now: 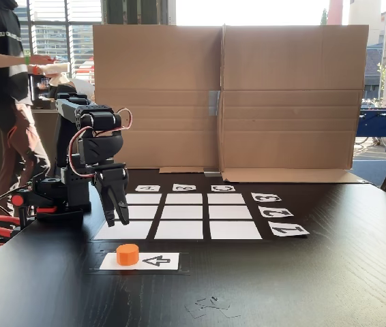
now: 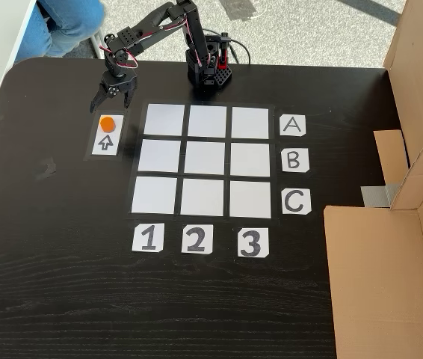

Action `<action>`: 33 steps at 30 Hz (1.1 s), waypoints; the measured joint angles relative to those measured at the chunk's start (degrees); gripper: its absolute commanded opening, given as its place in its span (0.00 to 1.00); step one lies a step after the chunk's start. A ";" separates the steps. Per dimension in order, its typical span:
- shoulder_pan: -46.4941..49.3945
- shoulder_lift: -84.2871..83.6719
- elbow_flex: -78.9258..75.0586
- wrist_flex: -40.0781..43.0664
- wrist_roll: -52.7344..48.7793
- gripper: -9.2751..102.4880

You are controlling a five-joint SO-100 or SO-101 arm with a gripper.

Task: Pick up the round, orange token and place it in the grid on square A3.

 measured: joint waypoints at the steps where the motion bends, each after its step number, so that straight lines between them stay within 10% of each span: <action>1: -0.09 -0.70 -0.26 0.00 -0.18 0.53; 33: 1.93 -17.58 -16.96 -0.09 -3.87 0.52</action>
